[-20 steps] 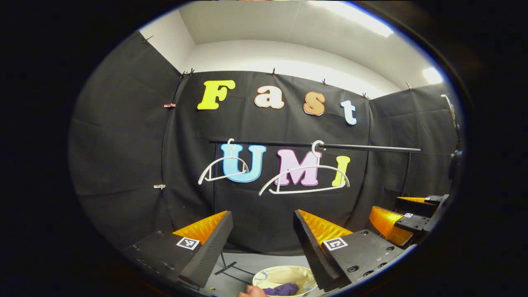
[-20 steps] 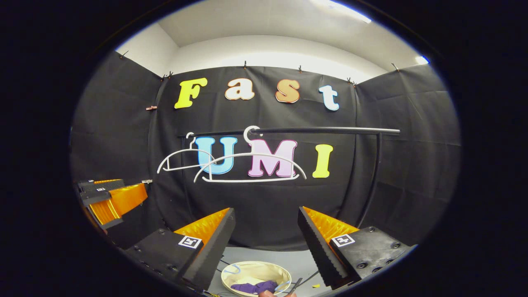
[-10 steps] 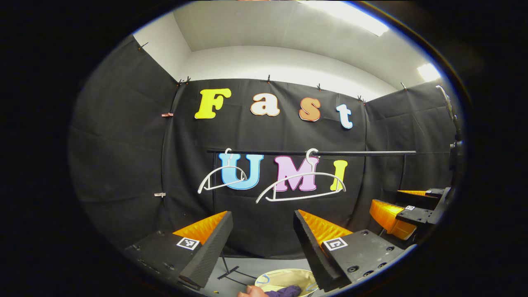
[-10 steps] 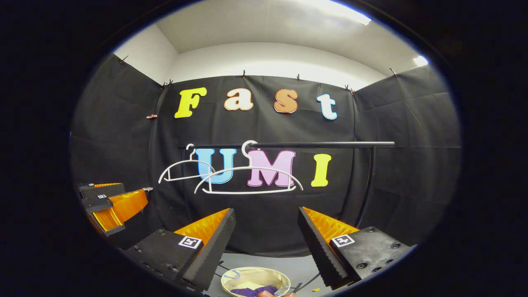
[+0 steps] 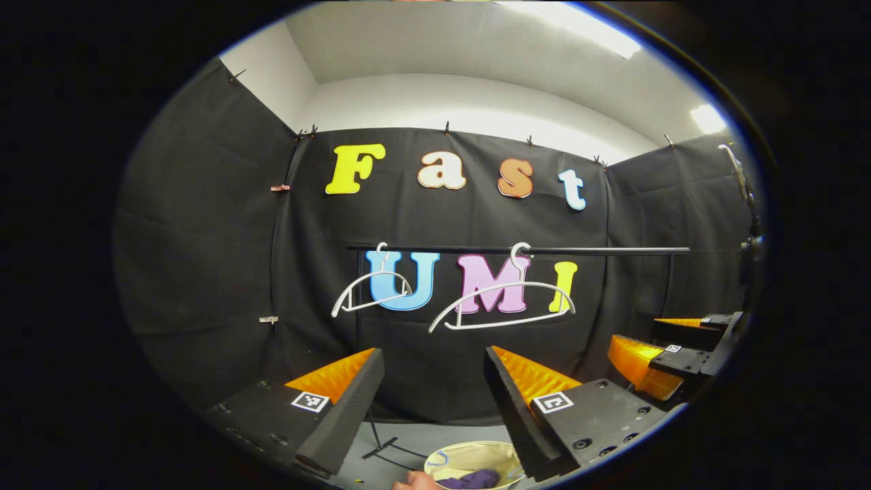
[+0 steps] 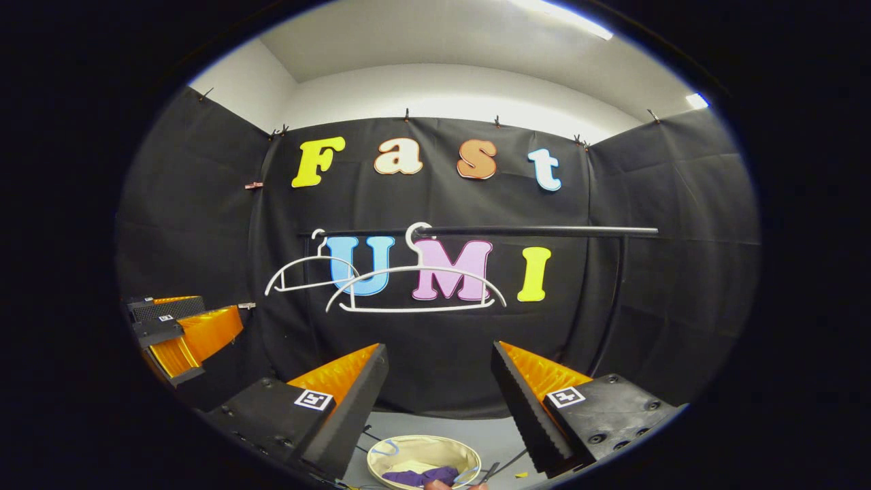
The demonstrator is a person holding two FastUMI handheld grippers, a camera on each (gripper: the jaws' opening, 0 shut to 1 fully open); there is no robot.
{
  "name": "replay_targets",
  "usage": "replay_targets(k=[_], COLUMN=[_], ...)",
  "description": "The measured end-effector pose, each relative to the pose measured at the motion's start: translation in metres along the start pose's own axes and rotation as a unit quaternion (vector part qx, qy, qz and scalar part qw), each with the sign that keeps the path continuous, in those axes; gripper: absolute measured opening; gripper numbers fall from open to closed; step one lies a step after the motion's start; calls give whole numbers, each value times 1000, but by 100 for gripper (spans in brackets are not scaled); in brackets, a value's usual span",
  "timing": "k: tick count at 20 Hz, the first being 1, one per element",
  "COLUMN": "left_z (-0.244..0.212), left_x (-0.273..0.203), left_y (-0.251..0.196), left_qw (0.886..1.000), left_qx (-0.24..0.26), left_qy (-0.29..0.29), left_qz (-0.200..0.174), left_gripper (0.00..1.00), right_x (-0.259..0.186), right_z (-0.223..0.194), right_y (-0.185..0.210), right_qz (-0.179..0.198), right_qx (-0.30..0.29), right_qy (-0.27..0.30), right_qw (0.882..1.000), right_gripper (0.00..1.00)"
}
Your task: Grasp the clothes on the hanger with both hands and then place them into the laundry hamper below.
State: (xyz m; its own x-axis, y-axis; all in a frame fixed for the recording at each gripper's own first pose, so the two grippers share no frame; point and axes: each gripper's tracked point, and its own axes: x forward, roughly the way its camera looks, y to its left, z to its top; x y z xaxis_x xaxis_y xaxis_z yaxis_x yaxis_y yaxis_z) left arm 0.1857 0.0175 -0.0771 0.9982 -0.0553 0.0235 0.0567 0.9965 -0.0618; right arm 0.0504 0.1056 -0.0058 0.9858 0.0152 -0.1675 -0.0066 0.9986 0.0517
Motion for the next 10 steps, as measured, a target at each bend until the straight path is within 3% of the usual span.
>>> replay_targets(k=[3,4,5,6,7,10], left_z=[0,-1,-2,-1,-2,-5], left_x=[0,1,1,0,0,1], left_y=[-1,-2,-3,-2,-2,-5], left_qw=[1000,1000,1000,1000,1000,1000], left_qx=[-1,-3,-3,-1,1,5], left_qy=[2,3,4,4,6,8], left_qz=[1,0,-2,-2,-3,-7], left_gripper=[93,89,93,89,93,93], right_x=[0,0,1,0,-1,-2], right_z=[2,3,3,3,3,3], right_y=[-1,-2,-2,-1,-1,-2], right_qz=[1,-1,-2,-3,-4,-6], right_qx=[-5,-8,-8,-7,-5,2], right_qy=[-5,-7,-7,-6,-5,-5], right_qw=[1000,1000,1000,1000,1000,1000], right_gripper=[98,98,98,98,98,98])
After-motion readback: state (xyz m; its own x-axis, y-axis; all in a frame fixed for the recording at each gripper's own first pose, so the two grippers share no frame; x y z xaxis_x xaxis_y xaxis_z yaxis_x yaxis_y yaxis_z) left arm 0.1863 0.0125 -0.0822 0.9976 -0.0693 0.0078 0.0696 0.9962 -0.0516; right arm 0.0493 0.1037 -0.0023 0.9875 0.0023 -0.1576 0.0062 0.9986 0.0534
